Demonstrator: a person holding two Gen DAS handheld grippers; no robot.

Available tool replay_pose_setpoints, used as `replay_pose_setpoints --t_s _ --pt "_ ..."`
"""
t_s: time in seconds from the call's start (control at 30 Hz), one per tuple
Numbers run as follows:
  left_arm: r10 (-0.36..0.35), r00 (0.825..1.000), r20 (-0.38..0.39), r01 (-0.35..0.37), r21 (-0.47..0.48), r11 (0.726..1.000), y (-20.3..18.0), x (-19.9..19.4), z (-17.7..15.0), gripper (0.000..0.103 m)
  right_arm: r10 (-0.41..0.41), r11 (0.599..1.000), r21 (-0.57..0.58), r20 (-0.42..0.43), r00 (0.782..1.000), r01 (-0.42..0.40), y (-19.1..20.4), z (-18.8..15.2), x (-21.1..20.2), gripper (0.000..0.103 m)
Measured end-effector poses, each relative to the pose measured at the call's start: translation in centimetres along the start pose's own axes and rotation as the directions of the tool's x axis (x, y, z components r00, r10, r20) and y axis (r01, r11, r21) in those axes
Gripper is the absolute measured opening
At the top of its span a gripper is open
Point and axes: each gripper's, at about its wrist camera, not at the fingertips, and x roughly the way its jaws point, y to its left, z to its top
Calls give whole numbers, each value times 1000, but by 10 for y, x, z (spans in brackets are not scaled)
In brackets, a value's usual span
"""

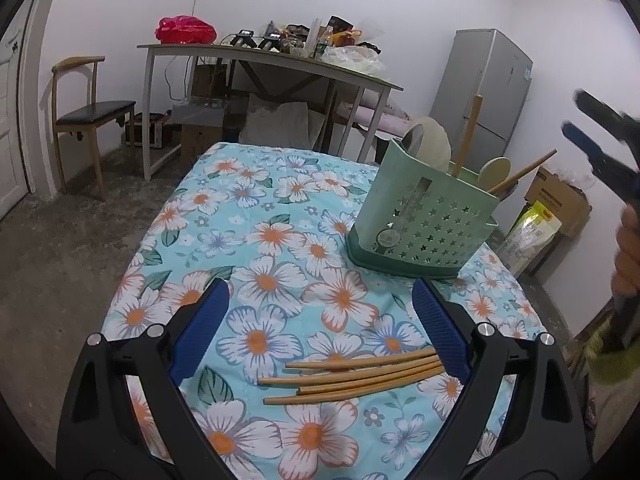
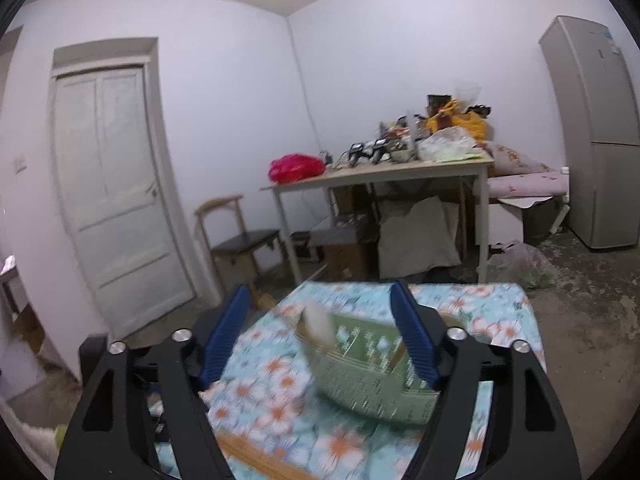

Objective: Organize utensils
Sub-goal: 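Withdraw the right gripper from the caddy toward the remaining chopsticks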

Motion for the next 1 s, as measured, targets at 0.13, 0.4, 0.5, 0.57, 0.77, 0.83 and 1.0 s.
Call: replay_pose_setpoints --t_s 0.13,0.4,0.5,0.57,0.77,0.83,1.0 --pt "14 1000 -2 -14 15 1000 -2 -3 -2 89 -23 1000 12 -63 998 24 12 -37 -8 94" --pt "81 997 -21 -79 80 994 -7 -2 -13 89 -146 975 98 -384 912 197 4 -141 5 96" --pt "88 995 -38 -84 96 992 -8 1 -17 89 -214 957 67 -500 839 283 -1 -169 11 96" --pt "87 995 -52 -81 108 991 -9 4 -20 89 -239 945 60 -546 803 321 -5 -184 14 96" --pt "80 993 -85 -67 149 987 -17 10 -28 89 -295 925 27 -580 759 380 -9 -209 17 97" --pt "83 992 -98 -66 165 984 -20 12 -31 89 -320 922 -7 -576 753 386 -6 -212 17 97" --pt "83 988 -131 -56 195 979 -26 18 -38 89 -314 926 -13 -581 751 377 -5 -212 18 97"
